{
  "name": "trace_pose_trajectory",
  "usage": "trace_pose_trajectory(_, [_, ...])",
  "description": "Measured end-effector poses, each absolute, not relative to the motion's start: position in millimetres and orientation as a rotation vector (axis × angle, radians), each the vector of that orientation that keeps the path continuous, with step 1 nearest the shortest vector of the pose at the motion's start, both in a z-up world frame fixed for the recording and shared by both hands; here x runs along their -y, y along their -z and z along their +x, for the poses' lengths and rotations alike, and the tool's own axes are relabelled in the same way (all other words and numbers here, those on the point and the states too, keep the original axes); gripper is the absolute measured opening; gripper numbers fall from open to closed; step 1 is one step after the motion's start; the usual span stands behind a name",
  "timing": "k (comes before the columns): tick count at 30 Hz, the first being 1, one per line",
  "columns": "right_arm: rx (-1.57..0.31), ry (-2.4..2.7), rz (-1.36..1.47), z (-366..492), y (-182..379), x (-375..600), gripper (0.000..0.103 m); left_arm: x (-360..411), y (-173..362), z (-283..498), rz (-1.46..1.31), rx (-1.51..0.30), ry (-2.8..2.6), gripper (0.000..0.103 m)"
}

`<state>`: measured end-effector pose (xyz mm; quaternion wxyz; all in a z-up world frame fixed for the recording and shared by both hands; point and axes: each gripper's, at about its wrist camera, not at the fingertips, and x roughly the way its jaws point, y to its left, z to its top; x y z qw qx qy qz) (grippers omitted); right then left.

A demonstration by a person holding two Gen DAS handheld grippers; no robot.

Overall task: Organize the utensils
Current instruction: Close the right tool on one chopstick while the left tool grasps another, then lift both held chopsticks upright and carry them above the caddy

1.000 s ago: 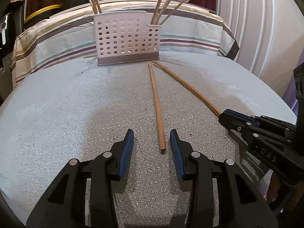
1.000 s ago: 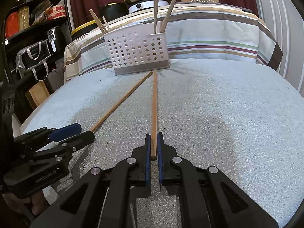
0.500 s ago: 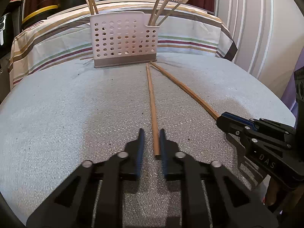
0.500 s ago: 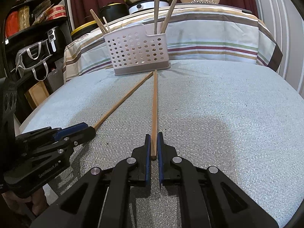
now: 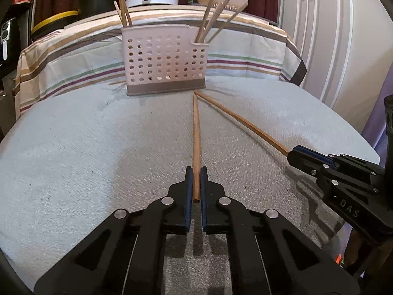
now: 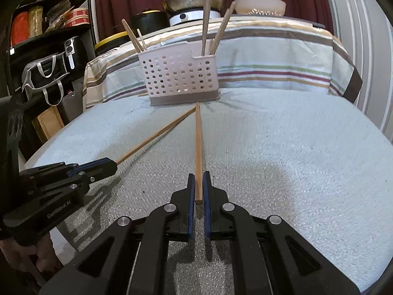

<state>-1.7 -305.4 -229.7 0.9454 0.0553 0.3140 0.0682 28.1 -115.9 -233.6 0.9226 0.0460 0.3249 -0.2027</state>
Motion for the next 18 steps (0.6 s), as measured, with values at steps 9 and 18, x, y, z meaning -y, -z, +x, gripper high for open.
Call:
trace_pose_trajectory(9, [-0.557, -0.115, 0.095, -12.0, 201.7, 309.2, 0.007, 100.4, 206.2, 22.3, 0.084, -0.59, 0.391, 0.006])
trace_pose_trajectory(18, [-0.465, -0.102, 0.082, -18.0, 165.4, 311.9, 0.007, 79.7, 167.5, 16.8, 0.047, -0.507, 0.369, 0.006])
